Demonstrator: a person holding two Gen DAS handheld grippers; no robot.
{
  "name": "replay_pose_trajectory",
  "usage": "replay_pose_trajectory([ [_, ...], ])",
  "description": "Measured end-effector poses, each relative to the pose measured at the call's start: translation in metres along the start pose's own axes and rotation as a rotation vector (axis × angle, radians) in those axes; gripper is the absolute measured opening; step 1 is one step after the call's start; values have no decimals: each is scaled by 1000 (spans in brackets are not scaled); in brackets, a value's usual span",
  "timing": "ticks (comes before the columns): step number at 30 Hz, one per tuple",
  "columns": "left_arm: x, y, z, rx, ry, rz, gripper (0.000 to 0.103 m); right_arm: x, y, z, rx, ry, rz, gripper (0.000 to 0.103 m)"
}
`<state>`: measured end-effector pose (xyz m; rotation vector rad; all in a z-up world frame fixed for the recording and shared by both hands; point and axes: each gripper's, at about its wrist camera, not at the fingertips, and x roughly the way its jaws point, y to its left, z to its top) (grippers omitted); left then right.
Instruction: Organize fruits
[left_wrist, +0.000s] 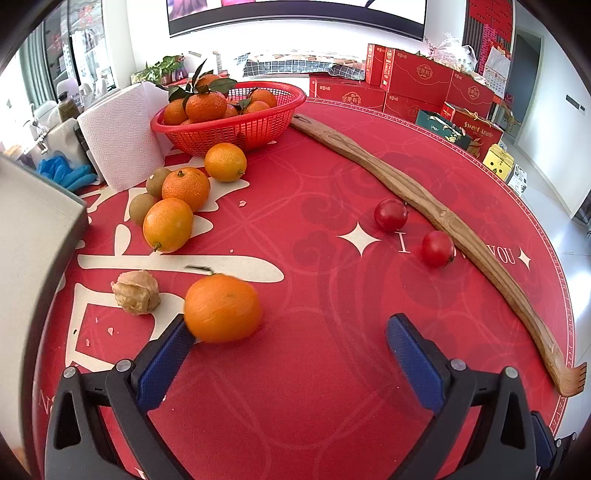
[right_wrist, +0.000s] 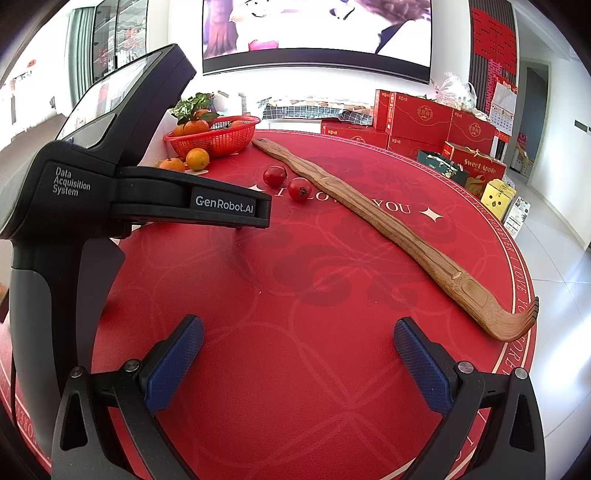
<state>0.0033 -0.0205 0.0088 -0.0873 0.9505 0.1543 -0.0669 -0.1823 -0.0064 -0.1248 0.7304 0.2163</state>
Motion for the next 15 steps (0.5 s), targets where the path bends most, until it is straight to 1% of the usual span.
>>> replay_pose_trajectory([
  [15,-1,1,-1,0,0,0,103,-1,0,-1,1,-1,1,103],
])
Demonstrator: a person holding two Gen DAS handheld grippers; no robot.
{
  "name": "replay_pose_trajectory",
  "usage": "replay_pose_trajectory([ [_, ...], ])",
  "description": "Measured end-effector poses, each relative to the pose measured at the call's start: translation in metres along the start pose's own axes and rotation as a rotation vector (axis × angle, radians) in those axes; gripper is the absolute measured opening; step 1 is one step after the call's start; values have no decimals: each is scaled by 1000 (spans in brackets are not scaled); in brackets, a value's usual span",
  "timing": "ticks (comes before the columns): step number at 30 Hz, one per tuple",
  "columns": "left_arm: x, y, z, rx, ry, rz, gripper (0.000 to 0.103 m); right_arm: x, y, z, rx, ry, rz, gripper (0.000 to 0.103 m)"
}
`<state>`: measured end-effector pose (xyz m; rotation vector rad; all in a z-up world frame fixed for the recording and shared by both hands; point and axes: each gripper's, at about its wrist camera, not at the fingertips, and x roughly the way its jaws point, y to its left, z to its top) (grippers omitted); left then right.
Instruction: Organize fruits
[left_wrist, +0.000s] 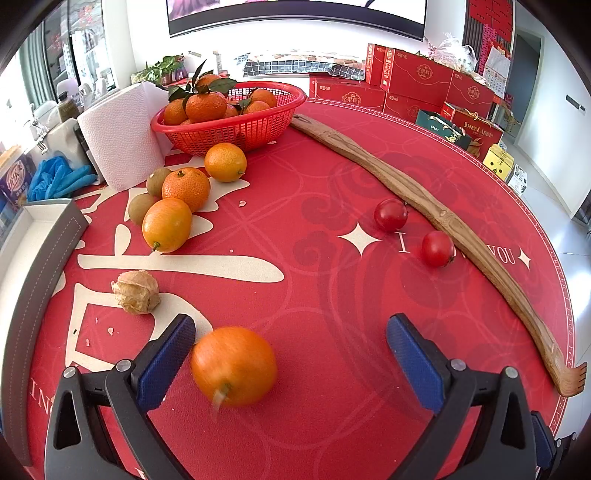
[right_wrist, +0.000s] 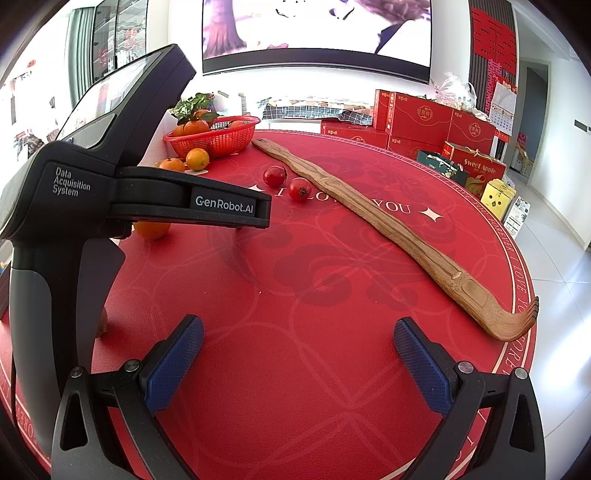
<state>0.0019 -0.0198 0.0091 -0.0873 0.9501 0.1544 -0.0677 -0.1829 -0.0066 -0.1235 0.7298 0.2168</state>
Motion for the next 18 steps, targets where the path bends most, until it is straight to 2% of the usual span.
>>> replay_pose_trajectory([
  [18,1,-1,1,0,0,0,103,0,1,0,1,-1,1,103],
])
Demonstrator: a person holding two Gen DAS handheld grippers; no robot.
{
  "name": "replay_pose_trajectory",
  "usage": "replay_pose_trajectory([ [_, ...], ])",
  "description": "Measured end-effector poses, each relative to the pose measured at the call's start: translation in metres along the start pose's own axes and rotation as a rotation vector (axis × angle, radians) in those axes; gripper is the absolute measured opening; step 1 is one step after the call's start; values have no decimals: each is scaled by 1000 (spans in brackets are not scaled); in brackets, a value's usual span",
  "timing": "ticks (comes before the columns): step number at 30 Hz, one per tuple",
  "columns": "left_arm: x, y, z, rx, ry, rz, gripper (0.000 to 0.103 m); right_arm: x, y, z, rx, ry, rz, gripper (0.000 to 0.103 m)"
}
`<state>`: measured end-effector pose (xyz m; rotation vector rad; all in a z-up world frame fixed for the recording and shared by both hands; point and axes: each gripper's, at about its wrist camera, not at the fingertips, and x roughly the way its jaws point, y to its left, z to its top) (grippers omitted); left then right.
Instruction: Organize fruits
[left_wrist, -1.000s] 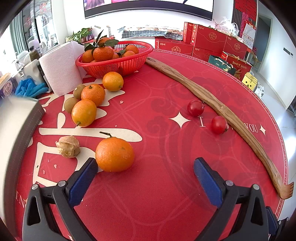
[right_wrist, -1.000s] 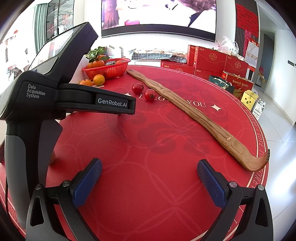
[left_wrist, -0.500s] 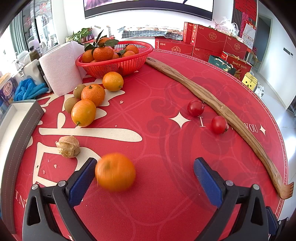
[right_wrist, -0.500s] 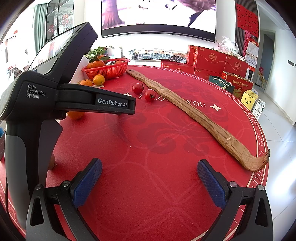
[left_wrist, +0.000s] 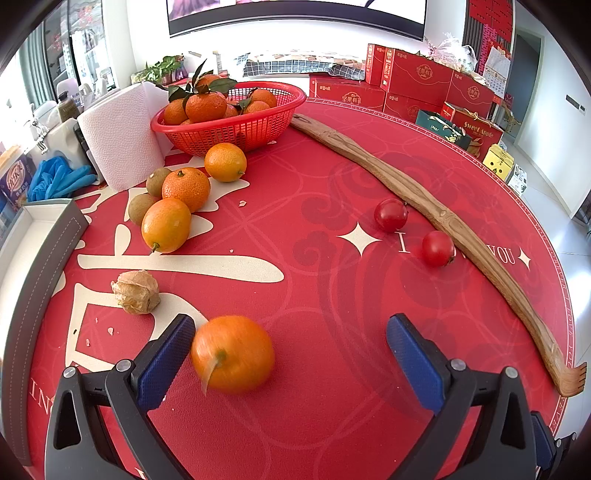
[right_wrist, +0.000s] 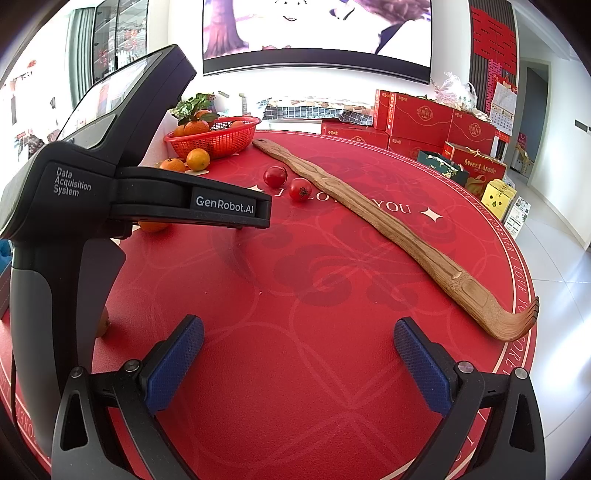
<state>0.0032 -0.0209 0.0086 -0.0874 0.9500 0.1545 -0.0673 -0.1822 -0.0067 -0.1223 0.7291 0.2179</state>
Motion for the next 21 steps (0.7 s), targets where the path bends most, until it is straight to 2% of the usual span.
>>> replay_pose_trajectory([
  [21,0,0,0,0,0,0,103,0,1,1,-5,-2,8,103],
])
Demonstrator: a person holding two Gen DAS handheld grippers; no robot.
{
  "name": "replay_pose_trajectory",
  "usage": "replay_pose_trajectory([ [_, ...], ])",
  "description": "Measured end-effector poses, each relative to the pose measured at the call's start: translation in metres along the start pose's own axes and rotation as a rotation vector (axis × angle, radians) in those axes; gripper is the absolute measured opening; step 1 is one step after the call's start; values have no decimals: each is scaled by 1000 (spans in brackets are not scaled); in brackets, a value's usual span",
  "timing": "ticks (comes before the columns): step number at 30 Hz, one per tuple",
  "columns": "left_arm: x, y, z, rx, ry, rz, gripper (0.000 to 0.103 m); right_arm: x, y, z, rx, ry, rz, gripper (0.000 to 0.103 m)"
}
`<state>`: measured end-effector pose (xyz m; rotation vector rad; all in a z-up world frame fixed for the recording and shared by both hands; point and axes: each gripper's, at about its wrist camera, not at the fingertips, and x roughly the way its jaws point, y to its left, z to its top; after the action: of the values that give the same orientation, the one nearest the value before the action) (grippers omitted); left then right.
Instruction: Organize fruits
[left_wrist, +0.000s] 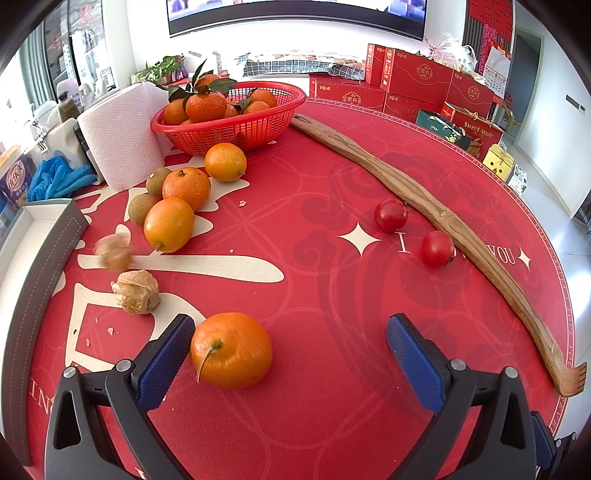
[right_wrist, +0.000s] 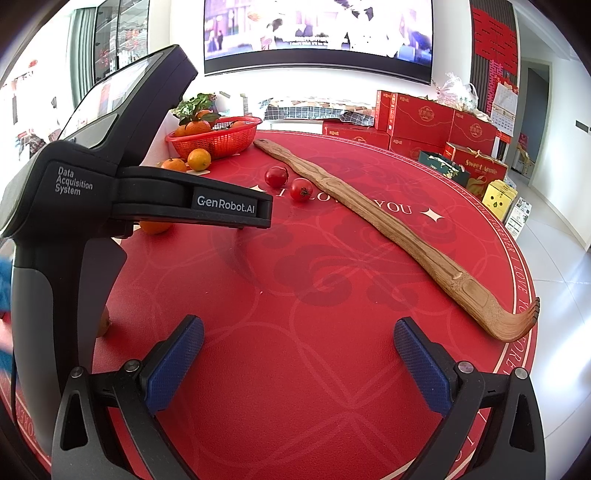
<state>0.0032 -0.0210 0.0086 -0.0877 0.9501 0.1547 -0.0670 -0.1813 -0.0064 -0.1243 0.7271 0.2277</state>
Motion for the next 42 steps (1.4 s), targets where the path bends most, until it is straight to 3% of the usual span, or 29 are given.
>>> replay_pose_trajectory([
  [23,1,-1,1,0,0,0,103,1,1,1,1,6,1,103],
  [31,2,-2,3,0,1,1,103,5,1,8,4,53,1,103],
  [35,-6,5,6,28,47,-15,103,7,1,11,0,93,5,103],
  [38,-47,19,-3,71,-54,-52,103,8,-1,13,-12,109,20,103],
  [42,-91,63,-26,118,-147,-24,103,7,-1,12,-12,115,21,103],
])
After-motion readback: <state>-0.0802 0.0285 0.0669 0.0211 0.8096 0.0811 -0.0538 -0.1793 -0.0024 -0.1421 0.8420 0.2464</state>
